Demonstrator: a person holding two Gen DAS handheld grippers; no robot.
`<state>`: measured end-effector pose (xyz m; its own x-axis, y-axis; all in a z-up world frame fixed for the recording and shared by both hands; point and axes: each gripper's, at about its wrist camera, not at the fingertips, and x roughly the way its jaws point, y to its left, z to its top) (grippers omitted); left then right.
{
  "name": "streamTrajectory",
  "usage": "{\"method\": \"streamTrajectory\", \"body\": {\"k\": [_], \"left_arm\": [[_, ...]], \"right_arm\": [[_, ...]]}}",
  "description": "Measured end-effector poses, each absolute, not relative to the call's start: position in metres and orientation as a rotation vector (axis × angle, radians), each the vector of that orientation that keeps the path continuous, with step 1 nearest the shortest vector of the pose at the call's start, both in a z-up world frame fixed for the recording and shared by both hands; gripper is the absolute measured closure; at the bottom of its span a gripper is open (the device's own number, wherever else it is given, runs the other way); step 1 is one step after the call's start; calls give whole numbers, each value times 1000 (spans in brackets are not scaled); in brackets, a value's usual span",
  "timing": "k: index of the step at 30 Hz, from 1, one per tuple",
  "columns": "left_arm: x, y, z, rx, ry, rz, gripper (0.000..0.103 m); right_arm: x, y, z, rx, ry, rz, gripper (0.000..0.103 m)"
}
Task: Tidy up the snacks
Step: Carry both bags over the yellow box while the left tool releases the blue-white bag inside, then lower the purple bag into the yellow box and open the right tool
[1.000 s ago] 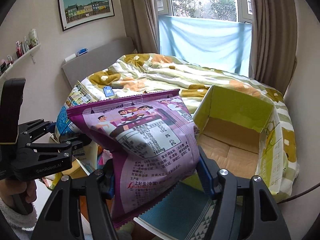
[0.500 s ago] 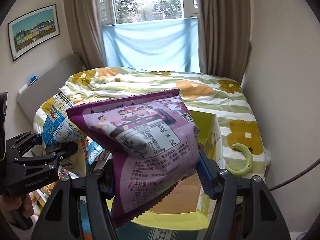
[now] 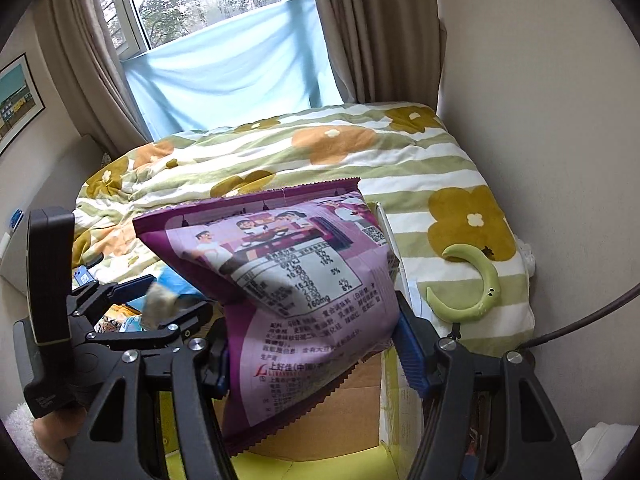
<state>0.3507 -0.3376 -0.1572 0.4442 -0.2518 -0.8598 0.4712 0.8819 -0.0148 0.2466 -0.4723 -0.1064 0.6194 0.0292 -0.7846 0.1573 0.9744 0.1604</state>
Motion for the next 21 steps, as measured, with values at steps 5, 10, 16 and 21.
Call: {"method": "streamTrajectory", "body": {"k": [5, 10, 16, 21], "left_arm": [[348, -313, -158, 209, 1041, -442, 9], [338, -278, -152, 168, 1042, -414, 9], [336, -255, -142, 142, 1032, -394, 9], [337, -239, -139, 134, 1026, -364, 9]], "right_arm": [[255, -472, -116, 239, 927, -78, 42], [262, -465, -117, 224, 941, -60, 42], [284, -460, -128, 169, 989, -31, 42], [301, -460, -151, 194, 1040, 10, 41]]}}
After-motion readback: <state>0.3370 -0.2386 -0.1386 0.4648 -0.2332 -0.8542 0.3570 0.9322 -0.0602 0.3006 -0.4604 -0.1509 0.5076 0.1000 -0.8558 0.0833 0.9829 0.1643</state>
